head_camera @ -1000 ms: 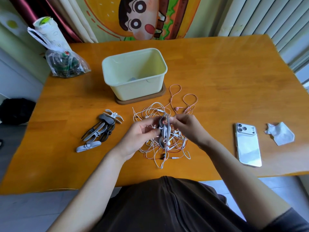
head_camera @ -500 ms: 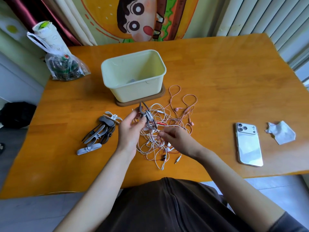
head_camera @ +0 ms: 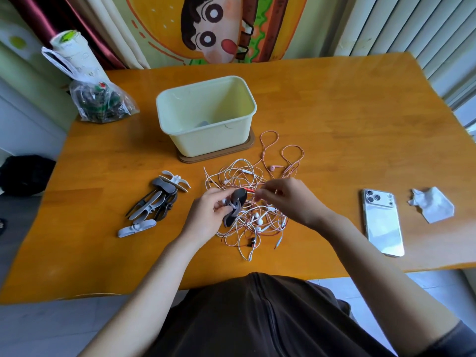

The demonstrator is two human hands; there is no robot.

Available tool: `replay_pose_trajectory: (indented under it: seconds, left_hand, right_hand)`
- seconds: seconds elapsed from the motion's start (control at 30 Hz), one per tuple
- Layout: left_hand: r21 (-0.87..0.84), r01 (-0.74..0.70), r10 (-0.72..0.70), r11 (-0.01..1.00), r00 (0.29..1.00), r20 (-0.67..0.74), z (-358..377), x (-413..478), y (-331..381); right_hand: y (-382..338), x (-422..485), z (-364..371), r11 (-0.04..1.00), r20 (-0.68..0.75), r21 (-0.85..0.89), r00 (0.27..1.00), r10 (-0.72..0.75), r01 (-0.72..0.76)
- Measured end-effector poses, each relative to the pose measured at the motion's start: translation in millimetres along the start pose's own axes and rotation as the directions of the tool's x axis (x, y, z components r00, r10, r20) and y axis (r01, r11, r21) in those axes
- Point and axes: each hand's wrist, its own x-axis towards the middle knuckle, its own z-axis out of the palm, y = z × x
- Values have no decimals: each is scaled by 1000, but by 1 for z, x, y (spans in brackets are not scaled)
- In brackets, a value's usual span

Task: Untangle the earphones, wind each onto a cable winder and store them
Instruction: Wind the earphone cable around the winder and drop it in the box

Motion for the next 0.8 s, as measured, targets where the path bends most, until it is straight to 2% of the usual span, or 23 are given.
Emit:
replay_pose_trajectory:
  seconds: [0.1,0.23,0.33,0.43,0.5,0.7,0.8]
  left_hand:
    - [-107,36,-21,994,989,143,-5,-4,3]
    - [-290,80,24,954,941,338,-11,-9,15]
    - [-400,123,50,908,918,395,-14,-10,23]
    - [-505,128,80,854,926,370,-15,-11,25]
    - [-593,130,80,795,946,314,-15,-10,27]
    - [-790,138,-27,597,988,152,-11,-7,25]
    - [-817,121,-102,564,992,76,-11,-5,25]
  right_hand:
    - [5,5,-7,1000,-54,-22,999,-3,2]
    - [7,10,-8,1000,-84,-1,996,-5,4]
    - [8,10,-4,998,-79,60,997,-9,14]
    - [9,8,-1,992,-73,123,997,-4,13]
    - [11,6,4,991,-20,134,1000,5,-2]
    - [6,-1,22,979,77,205,997,1,-17]
    - [5,-6,30,981,117,194,993,-9,-14]
